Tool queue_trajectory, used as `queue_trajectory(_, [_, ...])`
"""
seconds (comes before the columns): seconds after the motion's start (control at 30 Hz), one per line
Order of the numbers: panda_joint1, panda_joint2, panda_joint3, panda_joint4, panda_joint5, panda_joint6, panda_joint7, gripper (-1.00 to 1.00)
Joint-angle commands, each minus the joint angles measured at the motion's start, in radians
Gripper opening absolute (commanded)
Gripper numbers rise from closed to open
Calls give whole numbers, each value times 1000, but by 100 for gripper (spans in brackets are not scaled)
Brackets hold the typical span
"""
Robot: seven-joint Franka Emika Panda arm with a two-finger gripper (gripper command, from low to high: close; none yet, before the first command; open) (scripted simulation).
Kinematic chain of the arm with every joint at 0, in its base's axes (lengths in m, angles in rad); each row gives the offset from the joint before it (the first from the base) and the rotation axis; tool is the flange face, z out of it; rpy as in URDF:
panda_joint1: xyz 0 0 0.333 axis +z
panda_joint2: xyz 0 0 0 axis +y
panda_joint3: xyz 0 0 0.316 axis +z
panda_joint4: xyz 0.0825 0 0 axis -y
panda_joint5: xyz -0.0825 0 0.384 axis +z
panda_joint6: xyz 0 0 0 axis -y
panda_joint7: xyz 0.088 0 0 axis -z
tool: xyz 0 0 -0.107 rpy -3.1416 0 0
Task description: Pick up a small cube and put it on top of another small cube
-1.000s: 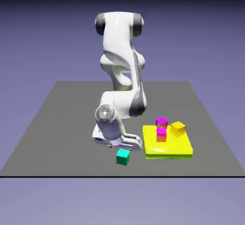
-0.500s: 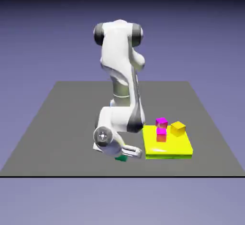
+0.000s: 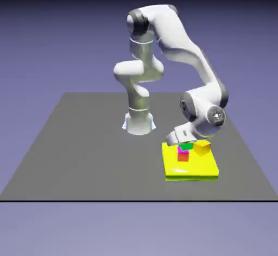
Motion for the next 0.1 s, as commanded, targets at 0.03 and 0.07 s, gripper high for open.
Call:
queue_trajectory(0.03, [-1, -13, 1, 72, 3, -85, -1, 100])
queue_trajectory(0.07, [-2, -19, 2, 109, 4, -127, -1, 100])
